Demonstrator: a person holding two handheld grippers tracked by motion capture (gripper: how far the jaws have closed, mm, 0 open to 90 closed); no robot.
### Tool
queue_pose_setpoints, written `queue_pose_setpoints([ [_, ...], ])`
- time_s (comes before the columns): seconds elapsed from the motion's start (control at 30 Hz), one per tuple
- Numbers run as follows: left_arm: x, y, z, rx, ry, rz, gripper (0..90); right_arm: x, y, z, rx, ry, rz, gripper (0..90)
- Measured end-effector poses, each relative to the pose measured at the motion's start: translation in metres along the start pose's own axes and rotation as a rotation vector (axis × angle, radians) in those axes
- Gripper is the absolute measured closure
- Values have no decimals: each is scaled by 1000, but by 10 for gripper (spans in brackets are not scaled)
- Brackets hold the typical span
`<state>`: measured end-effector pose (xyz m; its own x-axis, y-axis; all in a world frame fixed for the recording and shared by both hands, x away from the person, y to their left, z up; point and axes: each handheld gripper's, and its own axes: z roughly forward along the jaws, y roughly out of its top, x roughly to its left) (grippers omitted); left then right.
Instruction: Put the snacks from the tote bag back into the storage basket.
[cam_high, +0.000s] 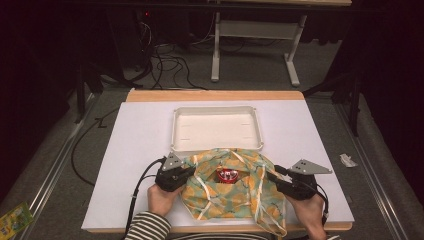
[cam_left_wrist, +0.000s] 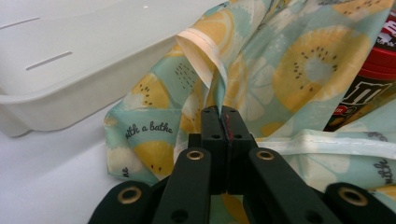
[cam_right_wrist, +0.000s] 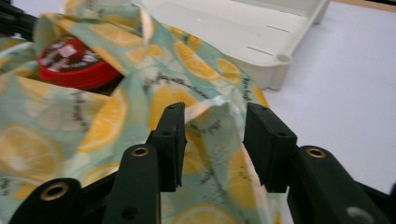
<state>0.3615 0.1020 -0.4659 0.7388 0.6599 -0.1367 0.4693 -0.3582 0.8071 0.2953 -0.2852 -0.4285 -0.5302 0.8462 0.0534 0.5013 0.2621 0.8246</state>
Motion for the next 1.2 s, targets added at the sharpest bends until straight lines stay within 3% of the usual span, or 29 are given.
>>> queue_pose_setpoints([
  [0.27,0,0,-1,-8,1,0,898,22,2,0,5,38,-21,472],
  [0.7,-1,1,-4,-27,10,7,892,31,1,25,64,68,-11,395],
  [0.8,-1,1,-5,-31,10,6,892,30,0,31,85,69,-5,537],
  [0.83,-1,1,-5,-31,10,6,892,30,0,31,85,69,-5,537],
  [0.87,-1,1,-5,-33,11,6,892,30,0,32,88,69,-12,600],
  [0.9,-1,1,-5,-33,12,7,892,27,0,35,99,77,-14,750],
  [1.0,-1,1,-6,-36,11,8,892,25,0,34,93,72,-26,886],
  [1.2,-1,1,-5,-34,10,9,892,20,4,30,86,45,-44,900],
])
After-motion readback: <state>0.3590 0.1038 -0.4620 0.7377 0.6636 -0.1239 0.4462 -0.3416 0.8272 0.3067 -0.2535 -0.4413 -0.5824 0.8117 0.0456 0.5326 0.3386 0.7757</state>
